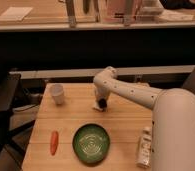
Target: Place the eraser on the white sponge
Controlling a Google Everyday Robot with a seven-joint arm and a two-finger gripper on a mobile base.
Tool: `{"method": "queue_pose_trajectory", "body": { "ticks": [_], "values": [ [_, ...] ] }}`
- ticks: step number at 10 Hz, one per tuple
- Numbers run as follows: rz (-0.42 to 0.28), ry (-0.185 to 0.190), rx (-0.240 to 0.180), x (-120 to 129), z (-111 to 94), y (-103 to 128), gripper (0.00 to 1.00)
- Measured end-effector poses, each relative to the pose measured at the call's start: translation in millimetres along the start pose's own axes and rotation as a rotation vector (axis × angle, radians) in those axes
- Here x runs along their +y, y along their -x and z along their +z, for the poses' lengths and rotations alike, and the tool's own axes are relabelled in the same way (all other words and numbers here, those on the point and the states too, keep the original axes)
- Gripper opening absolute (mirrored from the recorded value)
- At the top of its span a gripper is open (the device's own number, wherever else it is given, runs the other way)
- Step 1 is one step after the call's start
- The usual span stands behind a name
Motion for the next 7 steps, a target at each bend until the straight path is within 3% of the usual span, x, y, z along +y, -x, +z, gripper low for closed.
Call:
{"method": "queue_pose_trajectory", "body": {
  "ticks": [3, 4, 6, 7],
  "values": [
    [-0.006, 0.000, -0.002, -0.1, 0.3, 0.0, 0.28],
    [-0.009, 0.000, -0.003, -0.4, 0.7, 0.1, 0.31],
    [-0.011, 0.000, -0.004, 0.0, 0.6, -0.2, 0.50],
    [-0.012, 0.000, -0.004, 0.0, 0.4, -0.4, 0.55]
  ]
}}
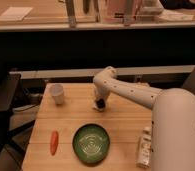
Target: Place the eraser on the white sponge
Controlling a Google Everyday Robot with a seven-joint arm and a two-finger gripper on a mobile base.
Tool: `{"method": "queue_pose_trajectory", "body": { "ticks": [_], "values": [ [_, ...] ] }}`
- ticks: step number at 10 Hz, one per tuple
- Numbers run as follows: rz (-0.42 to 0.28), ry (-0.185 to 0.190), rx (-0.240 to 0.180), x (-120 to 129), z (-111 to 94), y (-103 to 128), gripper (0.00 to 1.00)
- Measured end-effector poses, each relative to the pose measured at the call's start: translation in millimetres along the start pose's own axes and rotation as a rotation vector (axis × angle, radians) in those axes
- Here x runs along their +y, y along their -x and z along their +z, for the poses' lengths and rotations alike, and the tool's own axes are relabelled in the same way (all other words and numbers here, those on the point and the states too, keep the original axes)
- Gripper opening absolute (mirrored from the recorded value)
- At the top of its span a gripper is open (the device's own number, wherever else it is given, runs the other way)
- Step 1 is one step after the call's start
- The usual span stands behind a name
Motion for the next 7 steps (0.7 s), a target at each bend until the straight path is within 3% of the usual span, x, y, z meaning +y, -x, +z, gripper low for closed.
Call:
{"method": "queue_pose_trajectory", "body": {
  "ticks": [7],
  "values": [
    [-0.010, 0.000, -0.004, 0.6, 0.5, -0.2, 0.61]
  ]
}}
